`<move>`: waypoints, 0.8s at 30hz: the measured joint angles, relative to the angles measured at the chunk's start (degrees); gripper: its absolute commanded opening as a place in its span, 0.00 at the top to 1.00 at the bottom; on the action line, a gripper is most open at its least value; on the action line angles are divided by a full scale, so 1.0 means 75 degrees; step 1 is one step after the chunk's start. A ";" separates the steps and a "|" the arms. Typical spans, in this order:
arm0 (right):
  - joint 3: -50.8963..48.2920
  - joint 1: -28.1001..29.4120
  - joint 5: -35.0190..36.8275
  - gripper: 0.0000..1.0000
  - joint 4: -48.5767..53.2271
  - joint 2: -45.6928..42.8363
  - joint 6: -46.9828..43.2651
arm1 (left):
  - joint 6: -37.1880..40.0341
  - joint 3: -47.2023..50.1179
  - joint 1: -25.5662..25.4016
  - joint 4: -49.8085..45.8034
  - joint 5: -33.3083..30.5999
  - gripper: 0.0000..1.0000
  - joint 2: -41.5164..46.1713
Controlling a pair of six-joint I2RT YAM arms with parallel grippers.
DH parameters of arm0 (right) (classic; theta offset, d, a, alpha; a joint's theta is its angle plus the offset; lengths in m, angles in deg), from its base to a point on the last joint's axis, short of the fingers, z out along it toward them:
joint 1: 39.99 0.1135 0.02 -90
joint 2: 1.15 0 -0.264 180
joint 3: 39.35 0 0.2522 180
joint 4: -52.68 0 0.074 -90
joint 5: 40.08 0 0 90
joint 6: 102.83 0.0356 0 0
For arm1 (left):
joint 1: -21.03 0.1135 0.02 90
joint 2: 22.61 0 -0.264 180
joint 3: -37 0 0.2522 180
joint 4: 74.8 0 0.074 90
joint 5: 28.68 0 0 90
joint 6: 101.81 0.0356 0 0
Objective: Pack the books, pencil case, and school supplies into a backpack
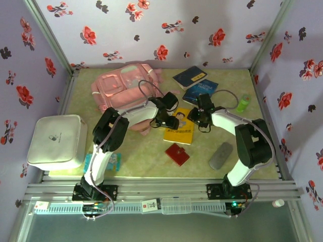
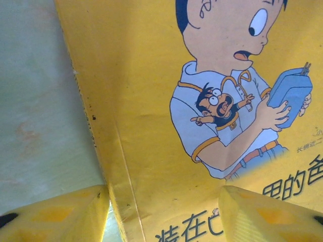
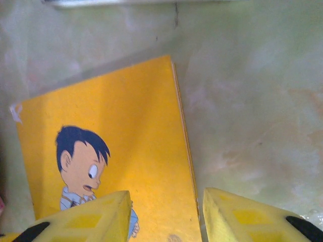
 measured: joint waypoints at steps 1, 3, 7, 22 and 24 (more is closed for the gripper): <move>-0.0006 0.0000 -0.0050 0.61 0.0023 0.0041 -0.0020 | -0.0023 0.0000 0.0000 0.0003 0.0006 0.40 0.0000; -0.0023 0.0000 -0.0149 0.64 0.0076 0.0140 -0.0061 | -0.0052 0.0000 0.0015 0.0000 0.0023 0.41 0.0000; -0.0047 0.0000 -0.0152 0.68 0.0178 0.0326 -0.0125 | -0.0108 0.0000 0.0029 0.0000 0.0117 0.41 0.0000; -0.0181 -0.0050 -0.0291 0.73 -0.0315 0.0475 0.0163 | -0.0586 -0.0181 0.0219 -0.0160 0.0991 0.43 0.0000; -0.0265 -0.0102 -0.0356 0.73 -0.0536 0.0475 0.0321 | -0.0682 -0.0181 0.0242 -0.0152 0.1046 0.43 0.0058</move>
